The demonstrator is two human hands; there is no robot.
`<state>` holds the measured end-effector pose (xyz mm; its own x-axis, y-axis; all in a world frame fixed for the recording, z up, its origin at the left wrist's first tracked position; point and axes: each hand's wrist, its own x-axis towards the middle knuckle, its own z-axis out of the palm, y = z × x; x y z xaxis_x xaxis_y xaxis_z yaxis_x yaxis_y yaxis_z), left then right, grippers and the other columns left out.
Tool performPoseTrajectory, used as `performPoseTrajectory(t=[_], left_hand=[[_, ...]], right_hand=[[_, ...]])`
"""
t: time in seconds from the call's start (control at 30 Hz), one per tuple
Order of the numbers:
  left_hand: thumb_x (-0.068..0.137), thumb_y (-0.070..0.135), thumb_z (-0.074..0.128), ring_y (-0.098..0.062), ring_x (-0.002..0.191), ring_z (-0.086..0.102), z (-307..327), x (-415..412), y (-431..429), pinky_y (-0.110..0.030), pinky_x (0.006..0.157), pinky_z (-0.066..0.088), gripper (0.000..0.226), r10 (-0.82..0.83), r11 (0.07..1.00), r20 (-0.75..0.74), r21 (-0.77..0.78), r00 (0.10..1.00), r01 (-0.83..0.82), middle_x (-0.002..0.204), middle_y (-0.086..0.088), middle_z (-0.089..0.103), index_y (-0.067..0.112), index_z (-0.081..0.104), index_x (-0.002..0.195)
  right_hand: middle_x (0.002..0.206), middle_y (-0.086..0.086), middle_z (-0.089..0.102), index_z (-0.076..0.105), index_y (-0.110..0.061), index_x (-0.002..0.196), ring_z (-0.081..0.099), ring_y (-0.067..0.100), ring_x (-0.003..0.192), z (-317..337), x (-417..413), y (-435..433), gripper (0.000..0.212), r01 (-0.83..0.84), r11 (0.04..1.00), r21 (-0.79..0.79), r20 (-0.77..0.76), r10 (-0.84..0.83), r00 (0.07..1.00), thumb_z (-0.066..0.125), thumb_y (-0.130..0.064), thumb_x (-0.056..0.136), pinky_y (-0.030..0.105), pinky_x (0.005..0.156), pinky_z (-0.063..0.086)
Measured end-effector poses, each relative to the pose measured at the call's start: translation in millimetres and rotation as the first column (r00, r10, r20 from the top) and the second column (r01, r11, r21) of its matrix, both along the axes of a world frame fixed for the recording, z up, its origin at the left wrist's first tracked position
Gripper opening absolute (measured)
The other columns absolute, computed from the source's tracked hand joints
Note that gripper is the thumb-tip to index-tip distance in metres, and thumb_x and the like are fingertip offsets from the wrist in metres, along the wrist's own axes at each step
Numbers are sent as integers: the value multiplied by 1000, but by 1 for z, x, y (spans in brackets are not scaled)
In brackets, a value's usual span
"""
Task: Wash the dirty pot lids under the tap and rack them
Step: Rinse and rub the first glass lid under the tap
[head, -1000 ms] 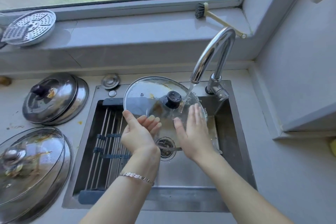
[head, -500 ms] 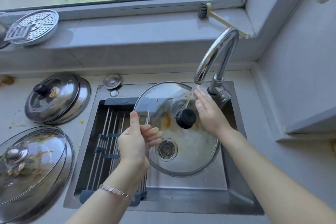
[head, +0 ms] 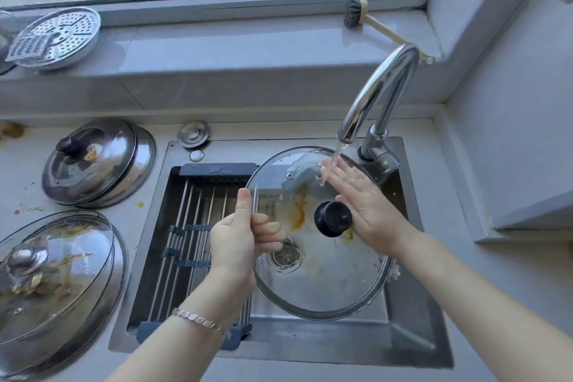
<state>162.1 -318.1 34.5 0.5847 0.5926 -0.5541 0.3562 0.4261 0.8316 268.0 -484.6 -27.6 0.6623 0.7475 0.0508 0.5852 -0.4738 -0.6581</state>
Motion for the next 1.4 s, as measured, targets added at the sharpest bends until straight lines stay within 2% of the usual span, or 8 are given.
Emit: performPoseTrajectory(t=[0.23, 0.4, 0.57, 0.7, 0.8, 1.03, 1.23, 1.4], left_hand=[[92, 42, 48, -15, 33, 55, -4, 6, -4, -19, 34, 45, 45, -15, 1000, -23, -26, 1000, 14, 52, -14, 55, 4, 48, 69], [92, 39, 49, -17, 38, 53, -2, 23, -15, -18, 36, 45, 48, -42, 998, 25, 53, 999, 41, 48, -9, 54, 3, 49, 61], [90, 48, 48, -10, 42, 56, -4, 37, 6, -17, 43, 45, 51, 81, 996, -9, 45, 997, -81, 44, 2, 59, 10, 57, 58], [91, 45, 49, -13, 46, 55, -2, 35, 5, -16, 40, 44, 49, 109, 992, 21, 67, 994, -110, 45, 1, 58, 8, 54, 60], [93, 40, 48, -9, 34, 55, 3, 28, -12, -17, 33, 44, 47, 57, 997, 51, 47, 997, -60, 39, 4, 58, 8, 59, 60], [90, 48, 50, -17, 55, 66, -11, 26, 16, -27, 58, 56, 47, 237, 970, 10, -65, 971, -236, 56, -5, 67, 7, 59, 69], [91, 49, 49, -13, 39, 60, -23, 14, 37, -23, 40, 51, 48, 323, 927, -101, -167, 941, -336, 51, -4, 62, 5, 52, 72], [95, 38, 46, -16, 41, 64, -28, 2, 25, -24, 34, 50, 42, 206, 929, -240, -257, 949, -267, 95, -16, 65, -2, 54, 106]], right_hand=[[149, -19, 9, 18, -27, 145, 1, -4, 141, 22, 17, 11, 43, 10, 1000, -28, -356, -19, 934, 23, -29, 102, 6, 111, -1], [158, 3, -7, 1, -12, 149, -8, 11, 144, 46, -18, 74, 58, 123, 955, -271, -44, -140, 989, 13, -38, 98, 26, 115, -8], [146, 12, 39, 41, -4, 138, 29, 23, 138, 28, -87, 82, 57, 188, 982, -10, 224, -181, 958, 10, -32, 99, 36, 112, 17], [143, 10, 44, 47, -9, 135, 36, 25, 136, 33, -64, 90, 53, 227, 974, 16, 266, -223, 938, 21, -34, 95, 37, 112, 18], [155, 5, 21, 26, -12, 146, 14, 19, 144, 49, -23, 106, 64, 288, 951, -112, 162, -269, 950, 12, -40, 90, 33, 116, 4], [146, 5, 39, 40, -12, 139, 30, 21, 138, 10, -84, 69, 48, -24, 1000, -7, 306, 24, 952, 23, -32, 98, 40, 113, 19], [155, -7, -11, -6, -22, 147, -16, -1, 139, -14, -68, -5, 102, 20, 973, -232, -110, -46, 993, 17, -84, 70, 22, 115, -7], [135, 16, 51, 37, -16, 136, 52, 32, 122, -16, -67, -14, 68, -116, 968, -222, 120, 145, 982, 65, -15, 74, 44, 98, 45]])
